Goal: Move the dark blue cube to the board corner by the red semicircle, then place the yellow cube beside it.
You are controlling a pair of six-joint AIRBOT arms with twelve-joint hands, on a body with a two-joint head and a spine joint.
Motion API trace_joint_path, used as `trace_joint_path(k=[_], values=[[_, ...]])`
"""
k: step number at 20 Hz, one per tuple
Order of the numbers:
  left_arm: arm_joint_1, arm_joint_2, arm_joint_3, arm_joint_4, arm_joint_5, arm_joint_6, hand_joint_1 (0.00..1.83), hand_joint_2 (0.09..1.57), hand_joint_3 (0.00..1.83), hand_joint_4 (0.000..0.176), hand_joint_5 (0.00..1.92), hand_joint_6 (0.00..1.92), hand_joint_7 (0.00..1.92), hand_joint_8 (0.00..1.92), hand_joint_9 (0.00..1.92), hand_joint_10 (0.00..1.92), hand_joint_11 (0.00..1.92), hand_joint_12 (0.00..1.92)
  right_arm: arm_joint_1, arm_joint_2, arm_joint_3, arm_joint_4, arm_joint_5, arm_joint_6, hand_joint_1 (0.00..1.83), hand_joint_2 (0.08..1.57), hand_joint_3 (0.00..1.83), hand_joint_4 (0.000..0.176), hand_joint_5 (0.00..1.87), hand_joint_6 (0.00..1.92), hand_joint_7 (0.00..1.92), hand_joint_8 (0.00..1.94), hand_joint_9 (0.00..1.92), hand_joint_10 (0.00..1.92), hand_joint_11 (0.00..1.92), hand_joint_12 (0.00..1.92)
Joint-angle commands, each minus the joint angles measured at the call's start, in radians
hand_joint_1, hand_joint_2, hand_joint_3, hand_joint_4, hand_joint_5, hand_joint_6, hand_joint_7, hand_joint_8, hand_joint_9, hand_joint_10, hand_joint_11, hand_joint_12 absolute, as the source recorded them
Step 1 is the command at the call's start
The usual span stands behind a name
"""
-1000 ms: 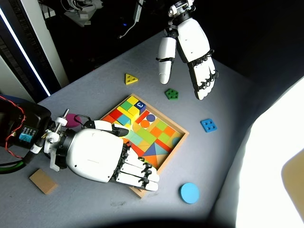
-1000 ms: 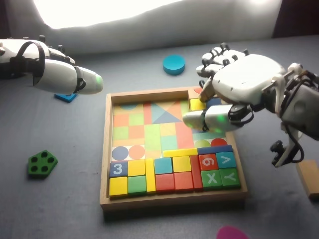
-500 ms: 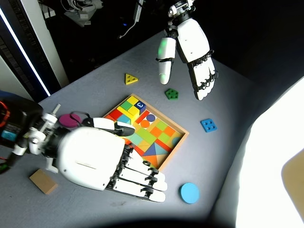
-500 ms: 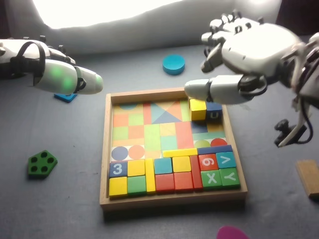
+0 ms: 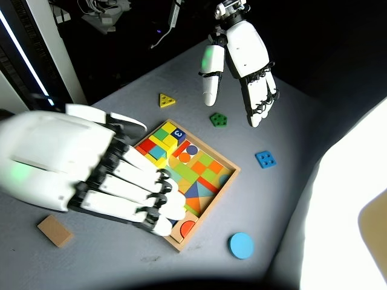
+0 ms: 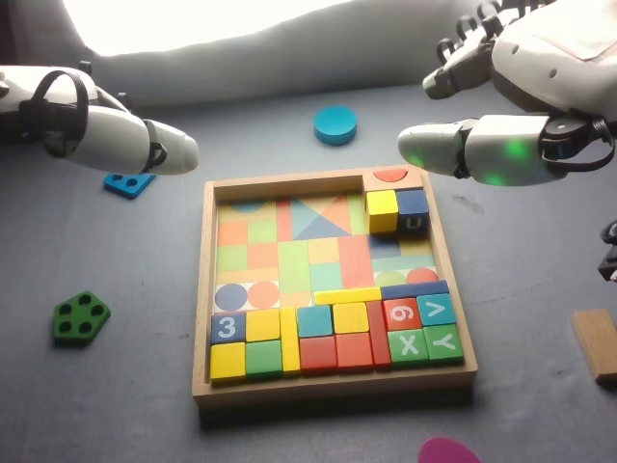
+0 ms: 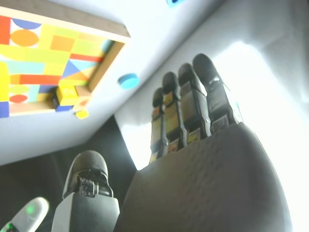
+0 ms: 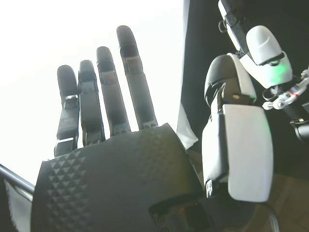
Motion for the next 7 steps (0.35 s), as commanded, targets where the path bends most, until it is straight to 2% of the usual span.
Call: trace_joint_path(k=[1, 2, 3, 4, 5, 6, 7], values=[[-0.012, -0.001, 0.001, 0.045, -0.038, -0.001, 0.01, 1.23, 0.0, 0.0, 0.52, 0.02, 0.78, 0.04, 0.79, 0.11, 0.28, 1.31, 0.004, 0.003, -0.003, -0.052, 0.075, 0.0, 0.01, 1.18, 0.0, 0.0, 0.85, 0.07, 0.86, 0.06, 0.66, 0.58, 0.23, 1.57], [-0.012, -0.001, 0.0, 0.045, -0.038, -0.001, 0.06, 1.24, 0.0, 0.0, 0.58, 0.0, 0.86, 0.04, 0.82, 0.25, 0.33, 1.38, -0.001, 0.001, -0.002, -0.058, 0.075, 0.0, 0.02, 1.18, 0.0, 0.0, 0.82, 0.19, 0.92, 0.1, 0.64, 0.86, 0.3, 1.6], [-0.012, 0.0, 0.0, 0.045, -0.038, -0.001, 0.08, 1.24, 0.0, 0.0, 0.67, 0.01, 0.9, 0.07, 0.71, 0.65, 0.37, 1.44, -0.002, -0.002, -0.002, -0.058, 0.075, 0.0, 0.05, 1.19, 0.0, 0.0, 0.81, 0.47, 1.0, 0.22, 0.67, 1.07, 0.37, 1.63], [-0.012, 0.0, 0.0, 0.045, -0.038, -0.001, 0.07, 1.25, 0.0, 0.0, 0.72, 0.02, 0.91, 0.14, 0.59, 1.03, 0.38, 1.52, -0.002, -0.004, -0.001, -0.058, 0.075, 0.002, 0.06, 1.19, 0.0, 0.0, 0.76, 0.73, 0.96, 0.47, 0.67, 1.19, 0.4, 1.7], [-0.012, -0.001, 0.0, 0.045, -0.038, -0.001, 0.09, 1.25, 0.0, 0.0, 0.82, 0.12, 0.72, 0.84, 0.57, 1.39, 0.4, 1.68, -0.002, -0.009, 0.001, -0.058, 0.076, 0.005, 0.04, 1.2, 0.0, 0.0, 0.79, 0.91, 0.93, 0.79, 0.67, 1.31, 0.42, 1.77], [-0.013, -0.001, 0.0, 0.045, -0.038, -0.001, 0.05, 1.27, 0.0, 0.0, 0.76, 0.56, 0.64, 1.28, 0.58, 1.58, 0.4, 1.81, -0.002, -0.012, 0.002, -0.058, 0.076, 0.006, 0.02, 1.2, 0.0, 0.0, 0.86, 0.96, 0.92, 1.02, 0.69, 1.41, 0.46, 1.83], [-0.013, -0.001, 0.0, 0.045, -0.038, -0.001, 0.01, 1.28, 0.0, 0.0, 0.69, 0.91, 0.63, 1.46, 0.59, 1.68, 0.39, 1.9, -0.002, -0.015, 0.005, -0.058, 0.077, 0.006, 0.02, 1.2, 0.0, 0.0, 0.87, 1.03, 0.89, 1.2, 0.72, 1.53, 0.49, 1.9]])
